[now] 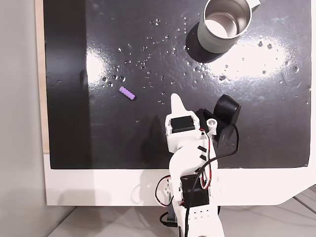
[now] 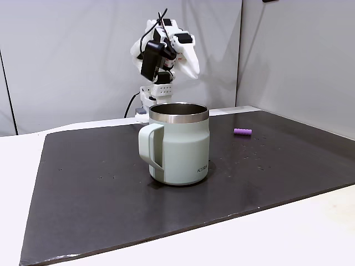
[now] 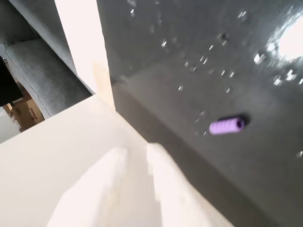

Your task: Grasp a pengrip and put it in the cup.

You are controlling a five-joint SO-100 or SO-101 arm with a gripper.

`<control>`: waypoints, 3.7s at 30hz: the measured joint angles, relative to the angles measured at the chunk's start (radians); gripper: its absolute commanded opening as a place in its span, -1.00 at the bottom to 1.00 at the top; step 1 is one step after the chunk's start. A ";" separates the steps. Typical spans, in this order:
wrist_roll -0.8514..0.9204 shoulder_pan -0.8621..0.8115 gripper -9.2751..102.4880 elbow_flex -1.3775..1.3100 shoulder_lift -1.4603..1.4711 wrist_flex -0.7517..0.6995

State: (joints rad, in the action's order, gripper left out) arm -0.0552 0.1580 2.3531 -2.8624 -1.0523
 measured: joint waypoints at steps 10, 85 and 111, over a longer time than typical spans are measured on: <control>-0.241 0.100 -0.84 -0.546 0.390 -0.279; -1.002 0.423 -0.83 -1.218 1.830 -0.443; -0.919 0.417 -0.83 -1.204 1.493 -0.480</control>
State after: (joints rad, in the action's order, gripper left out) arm -0.9741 0.5752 1.1490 -1.3698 -1.5324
